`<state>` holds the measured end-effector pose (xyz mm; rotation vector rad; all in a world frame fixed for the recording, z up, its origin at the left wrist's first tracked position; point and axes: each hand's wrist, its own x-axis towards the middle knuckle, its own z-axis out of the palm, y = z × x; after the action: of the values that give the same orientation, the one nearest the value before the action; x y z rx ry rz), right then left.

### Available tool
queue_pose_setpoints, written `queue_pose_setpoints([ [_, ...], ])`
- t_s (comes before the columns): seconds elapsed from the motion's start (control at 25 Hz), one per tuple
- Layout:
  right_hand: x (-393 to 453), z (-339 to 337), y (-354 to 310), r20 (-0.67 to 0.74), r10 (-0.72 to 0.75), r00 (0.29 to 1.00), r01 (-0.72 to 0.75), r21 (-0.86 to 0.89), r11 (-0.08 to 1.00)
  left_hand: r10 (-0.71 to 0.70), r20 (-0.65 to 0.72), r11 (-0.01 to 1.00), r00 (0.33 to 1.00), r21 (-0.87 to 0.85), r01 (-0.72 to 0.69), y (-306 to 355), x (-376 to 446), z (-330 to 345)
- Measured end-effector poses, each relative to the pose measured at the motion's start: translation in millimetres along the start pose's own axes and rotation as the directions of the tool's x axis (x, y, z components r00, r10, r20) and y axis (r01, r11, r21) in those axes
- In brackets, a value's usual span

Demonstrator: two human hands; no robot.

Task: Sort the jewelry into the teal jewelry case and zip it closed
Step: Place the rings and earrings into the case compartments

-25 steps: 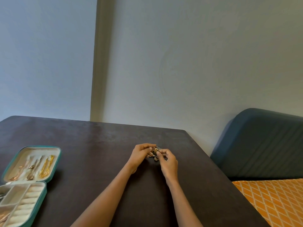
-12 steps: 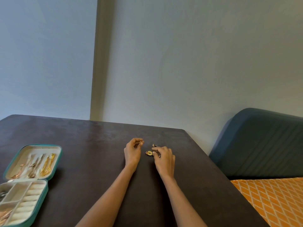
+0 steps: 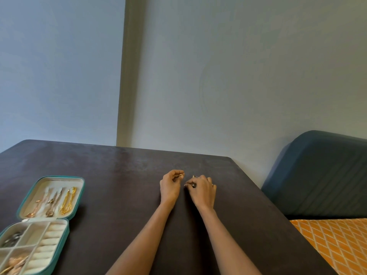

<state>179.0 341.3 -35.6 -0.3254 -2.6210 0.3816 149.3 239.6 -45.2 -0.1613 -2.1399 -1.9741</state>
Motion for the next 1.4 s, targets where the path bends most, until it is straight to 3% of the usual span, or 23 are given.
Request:
queue_pose_setpoints([
  [0.08,1.2,0.4,-4.0,-0.007,0.074,0.997,-0.071,0.168,0.983,-0.004,0.028,1.0,1.0,-0.015,0.005,1.2,0.2,-0.4],
  [0.12,1.4,-0.8,-7.3,0.006,0.15,0.989,-0.143,0.346,0.927,-0.004,0.046,1.0,0.999,-0.029,0.005,2.1,-0.4,-1.2],
  [0.16,1.9,-4.8,-11.5,0.059,0.264,0.963,-0.247,0.589,0.77,-0.003,0.067,0.999,0.998,-0.04,0.006,2.4,-1.3,-2.2],
  [0.2,2.3,-12.0,-16.4,0.161,0.367,0.916,-0.338,0.802,0.493,0.001,0.09,0.999,0.996,-0.051,0.004,3.0,-2.6,-3.4],
  [0.24,3.3,-19.4,-20.5,0.276,0.409,0.87,-0.375,0.908,0.186,0.002,0.115,0.998,0.993,-0.062,0.005,2.8,-3.4,-5.0],
  [0.28,4.1,-27.1,-22.9,0.37,0.394,0.841,-0.371,0.925,-0.077,0.002,0.139,0.997,0.99,-0.075,0.008,2.8,-4.3,-7.2],
  [0.32,5.4,-33.7,-24.1,0.439,0.358,0.824,-0.367,0.895,-0.253,-0.004,0.157,0.996,0.988,-0.092,0.018,3.3,-4.9,-10.1],
  [0.36,6.5,-37.8,-25.0,0.494,0.32,0.809,-0.383,0.855,-0.35,-0.02,0.167,0.991,0.986,-0.125,0.041,4.4,-5.9,-13.4],
  [0.44,4.3,-45.4,-30.0,0.562,0.258,0.786,-0.46,0.81,-0.363,-0.087,0.167,0.963,0.982,-0.238,0.126,10.1,-10.4,-21.5],
  [0.56,-2.4,-53.9,-40.4,0.598,0.221,0.77,-0.542,0.797,-0.266,-0.175,0.211,0.896,0.962,-0.37,0.245,20.5,-18.5,-36.9],
  [0.8,-22.0,-71.1,-66.8,0.546,0.127,0.828,-0.511,0.828,-0.232,-0.214,0.351,0.798,0.911,-0.475,0.371,54.1,-21.7,-83.5],
  [0.88,-29.4,-74.9,-77.1,0.538,0.106,0.836,-0.508,0.832,-0.223,-0.225,0.379,0.788,0.898,-0.471,0.396,67.7,-22.8,-102.1],
  [1.04,-43.0,-79.2,-98.1,0.559,0.062,0.827,-0.552,0.827,-0.102,-0.268,0.432,0.758,0.861,-0.457,0.466,86.2,-25.2,-139.8],
  [1.16,-54.6,-81.1,-117.4,0.573,0.016,0.82,-0.568,0.817,-0.1,-0.269,0.463,0.757,0.845,-0.44,0.483,96.3,-29.6,-167.2],
  [1.32,-68.7,-84.8,-146.5,0.536,-0.03,0.844,-0.534,0.833,-0.144,-0.271,0.437,0.822,0.858,-0.359,0.443,107.8,-39.2,-201.9],
  [1.4,-77.9,-84.0,-163.8,0.509,-0.043,0.86,-0.511,0.854,-0.102,-0.268,0.374,0.877,0.888,-0.288,0.386,105.5,-41.7,-225.7],
])
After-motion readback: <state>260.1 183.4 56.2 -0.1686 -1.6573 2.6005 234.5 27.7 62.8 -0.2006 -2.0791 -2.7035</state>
